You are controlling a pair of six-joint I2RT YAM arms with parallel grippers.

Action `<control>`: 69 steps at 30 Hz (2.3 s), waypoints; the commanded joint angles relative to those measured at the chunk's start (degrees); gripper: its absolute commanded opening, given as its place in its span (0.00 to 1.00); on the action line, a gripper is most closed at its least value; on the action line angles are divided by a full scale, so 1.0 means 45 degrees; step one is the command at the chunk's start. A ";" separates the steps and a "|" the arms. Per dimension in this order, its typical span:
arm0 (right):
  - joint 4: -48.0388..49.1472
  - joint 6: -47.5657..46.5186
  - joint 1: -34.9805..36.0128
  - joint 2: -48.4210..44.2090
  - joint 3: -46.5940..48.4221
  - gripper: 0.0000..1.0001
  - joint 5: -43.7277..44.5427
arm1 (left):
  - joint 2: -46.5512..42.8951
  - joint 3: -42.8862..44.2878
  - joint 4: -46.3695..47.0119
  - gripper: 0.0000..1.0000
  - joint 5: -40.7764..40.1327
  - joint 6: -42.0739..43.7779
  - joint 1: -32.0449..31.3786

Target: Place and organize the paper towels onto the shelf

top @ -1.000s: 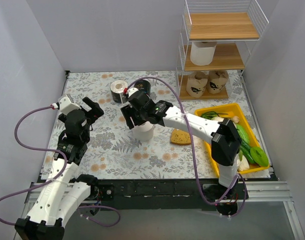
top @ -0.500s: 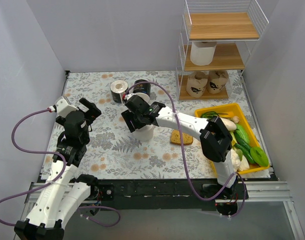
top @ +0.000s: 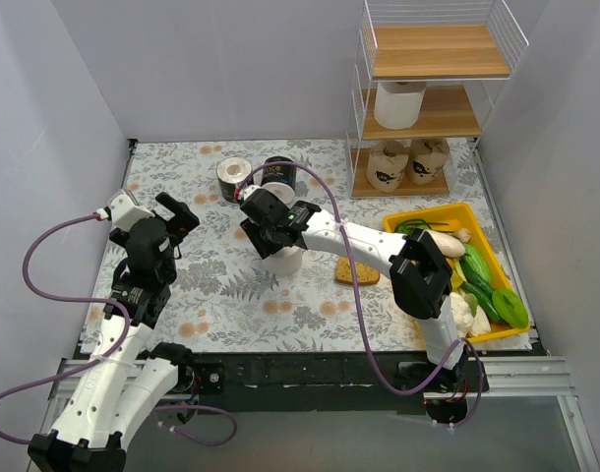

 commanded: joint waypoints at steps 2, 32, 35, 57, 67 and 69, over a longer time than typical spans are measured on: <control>-0.0057 -0.1185 0.0023 -0.0714 -0.0040 0.48 0.0541 | -0.0068 0.0147 -0.0100 0.98 -0.0304 0.0036 -0.0039; 0.4532 -1.1186 -0.6513 -0.8606 -0.3715 0.34 0.2203 | 0.0088 0.0128 0.0017 0.98 -0.0031 0.0056 -0.0118; 0.4630 -1.1459 -0.7628 -0.8157 -0.3012 0.34 0.2046 | 0.0108 0.0128 0.0017 0.98 -0.0089 0.0056 -0.0118; 0.6759 -1.0816 -1.0719 -0.6457 -0.1583 0.30 -0.0726 | -0.0088 0.0147 -0.0002 0.98 -0.0265 0.0173 -0.0176; 0.7990 -1.0132 -1.1285 -0.6379 -0.2247 0.30 -0.1958 | -0.0088 0.0186 -0.0041 0.98 -0.0304 0.0192 -0.0215; 0.8262 -0.9957 -1.1461 -0.6340 -0.2344 0.30 -0.2366 | -0.0088 0.0186 -0.0041 0.98 -0.0324 0.0192 -0.0215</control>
